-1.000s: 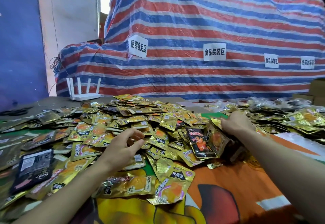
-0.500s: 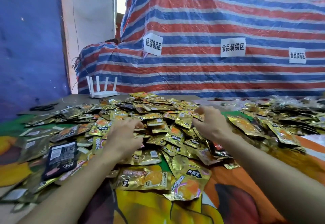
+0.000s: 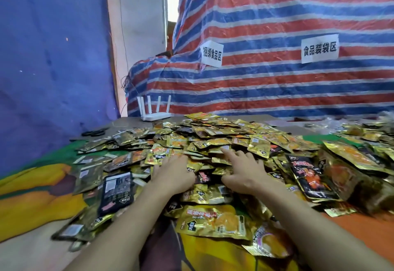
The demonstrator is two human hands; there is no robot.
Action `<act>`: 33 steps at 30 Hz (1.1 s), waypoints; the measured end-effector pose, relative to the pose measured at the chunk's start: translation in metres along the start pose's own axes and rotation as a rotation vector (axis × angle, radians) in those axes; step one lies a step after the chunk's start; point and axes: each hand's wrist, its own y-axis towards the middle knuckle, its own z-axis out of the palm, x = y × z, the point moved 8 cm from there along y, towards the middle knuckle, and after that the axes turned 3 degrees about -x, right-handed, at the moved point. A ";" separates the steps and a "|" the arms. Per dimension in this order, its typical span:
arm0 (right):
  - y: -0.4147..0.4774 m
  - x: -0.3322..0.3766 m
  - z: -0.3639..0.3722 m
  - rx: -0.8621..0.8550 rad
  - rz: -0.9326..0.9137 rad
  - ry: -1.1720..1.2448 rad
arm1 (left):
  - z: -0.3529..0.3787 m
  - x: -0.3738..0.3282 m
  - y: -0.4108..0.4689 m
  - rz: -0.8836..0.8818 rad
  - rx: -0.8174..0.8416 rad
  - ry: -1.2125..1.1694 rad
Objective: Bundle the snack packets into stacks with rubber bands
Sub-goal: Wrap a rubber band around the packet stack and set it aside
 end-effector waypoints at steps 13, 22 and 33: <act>-0.029 0.027 -0.029 -0.447 -0.089 0.002 | -0.003 -0.015 -0.004 0.021 -0.184 -0.040; -0.030 -0.011 -0.054 -0.528 -0.027 0.583 | -0.048 -0.020 -0.014 0.161 -0.487 -0.152; -0.041 -0.017 -0.074 -0.671 -0.132 0.962 | -0.072 -0.007 -0.028 0.142 -0.752 -0.769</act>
